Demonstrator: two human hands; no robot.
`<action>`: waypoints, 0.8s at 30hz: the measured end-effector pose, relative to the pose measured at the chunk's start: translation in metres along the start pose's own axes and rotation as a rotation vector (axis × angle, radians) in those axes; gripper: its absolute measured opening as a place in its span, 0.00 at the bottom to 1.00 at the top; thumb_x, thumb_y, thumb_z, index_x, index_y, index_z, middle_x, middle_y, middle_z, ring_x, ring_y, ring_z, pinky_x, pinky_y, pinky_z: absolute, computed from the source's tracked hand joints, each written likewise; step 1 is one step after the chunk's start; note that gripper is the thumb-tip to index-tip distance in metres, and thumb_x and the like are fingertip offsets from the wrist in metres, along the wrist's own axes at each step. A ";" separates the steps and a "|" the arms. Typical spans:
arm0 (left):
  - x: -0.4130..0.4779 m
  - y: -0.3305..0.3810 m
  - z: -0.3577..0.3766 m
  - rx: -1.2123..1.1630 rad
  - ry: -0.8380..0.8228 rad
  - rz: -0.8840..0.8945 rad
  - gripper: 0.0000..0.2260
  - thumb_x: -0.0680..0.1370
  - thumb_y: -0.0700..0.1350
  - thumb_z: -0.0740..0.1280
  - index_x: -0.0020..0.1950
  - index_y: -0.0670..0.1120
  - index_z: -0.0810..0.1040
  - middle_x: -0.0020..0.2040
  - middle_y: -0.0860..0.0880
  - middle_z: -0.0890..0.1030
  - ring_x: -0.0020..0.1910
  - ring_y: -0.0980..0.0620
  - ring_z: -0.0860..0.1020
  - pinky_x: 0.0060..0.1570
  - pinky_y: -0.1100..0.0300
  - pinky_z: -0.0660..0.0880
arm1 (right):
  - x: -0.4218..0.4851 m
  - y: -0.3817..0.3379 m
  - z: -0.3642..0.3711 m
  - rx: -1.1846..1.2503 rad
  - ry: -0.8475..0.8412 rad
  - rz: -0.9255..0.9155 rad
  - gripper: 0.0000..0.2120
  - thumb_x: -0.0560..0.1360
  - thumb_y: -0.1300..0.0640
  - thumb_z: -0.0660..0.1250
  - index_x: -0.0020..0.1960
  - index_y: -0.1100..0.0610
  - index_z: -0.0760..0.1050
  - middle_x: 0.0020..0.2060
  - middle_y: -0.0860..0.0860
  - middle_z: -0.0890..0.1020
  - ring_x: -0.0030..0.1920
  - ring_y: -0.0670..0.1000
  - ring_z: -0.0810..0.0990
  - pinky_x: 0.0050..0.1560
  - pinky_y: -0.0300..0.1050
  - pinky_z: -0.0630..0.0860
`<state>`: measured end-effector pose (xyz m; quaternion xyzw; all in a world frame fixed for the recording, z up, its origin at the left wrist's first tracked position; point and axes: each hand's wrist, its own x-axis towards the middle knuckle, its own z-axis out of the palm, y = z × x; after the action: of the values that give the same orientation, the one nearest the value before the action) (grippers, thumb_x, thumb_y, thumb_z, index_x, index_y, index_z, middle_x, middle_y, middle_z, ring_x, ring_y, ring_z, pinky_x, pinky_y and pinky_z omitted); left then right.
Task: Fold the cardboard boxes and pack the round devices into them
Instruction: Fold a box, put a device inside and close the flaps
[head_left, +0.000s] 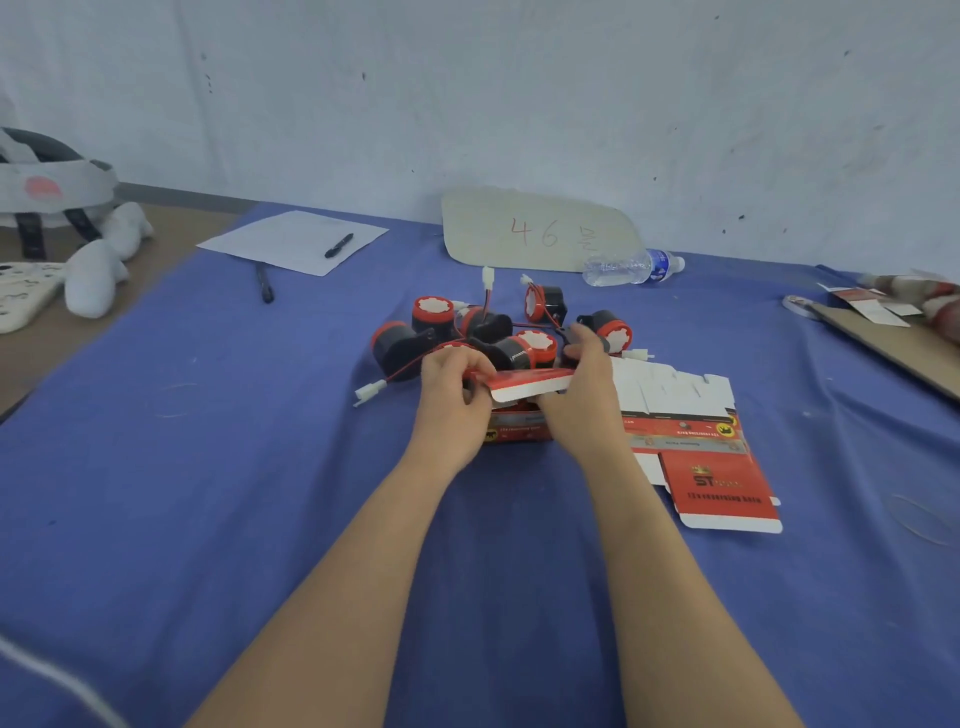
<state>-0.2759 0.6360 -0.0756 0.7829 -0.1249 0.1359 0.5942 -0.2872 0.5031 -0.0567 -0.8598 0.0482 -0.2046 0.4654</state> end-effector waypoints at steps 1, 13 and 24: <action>0.000 -0.001 -0.001 0.000 0.000 -0.009 0.15 0.78 0.31 0.57 0.44 0.52 0.73 0.57 0.50 0.71 0.54 0.51 0.73 0.55 0.60 0.72 | -0.001 -0.001 0.000 -0.007 -0.035 -0.030 0.31 0.72 0.69 0.65 0.73 0.54 0.61 0.63 0.50 0.69 0.61 0.48 0.70 0.61 0.42 0.69; 0.002 -0.011 -0.007 0.226 -0.027 0.159 0.14 0.79 0.45 0.67 0.63 0.44 0.76 0.62 0.49 0.76 0.60 0.53 0.73 0.59 0.69 0.68 | -0.001 0.003 -0.013 0.054 -0.322 -0.077 0.21 0.77 0.62 0.63 0.69 0.52 0.71 0.73 0.47 0.63 0.71 0.45 0.63 0.65 0.38 0.64; 0.001 -0.005 -0.009 0.102 -0.022 0.050 0.10 0.77 0.39 0.63 0.55 0.48 0.79 0.55 0.54 0.75 0.50 0.64 0.73 0.44 0.79 0.68 | -0.002 0.008 -0.018 0.079 -0.349 0.005 0.17 0.76 0.53 0.68 0.65 0.50 0.76 0.56 0.47 0.80 0.57 0.46 0.78 0.60 0.43 0.75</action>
<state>-0.2741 0.6463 -0.0776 0.8103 -0.1436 0.1483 0.5485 -0.2951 0.4855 -0.0549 -0.8632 -0.0392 -0.0531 0.5006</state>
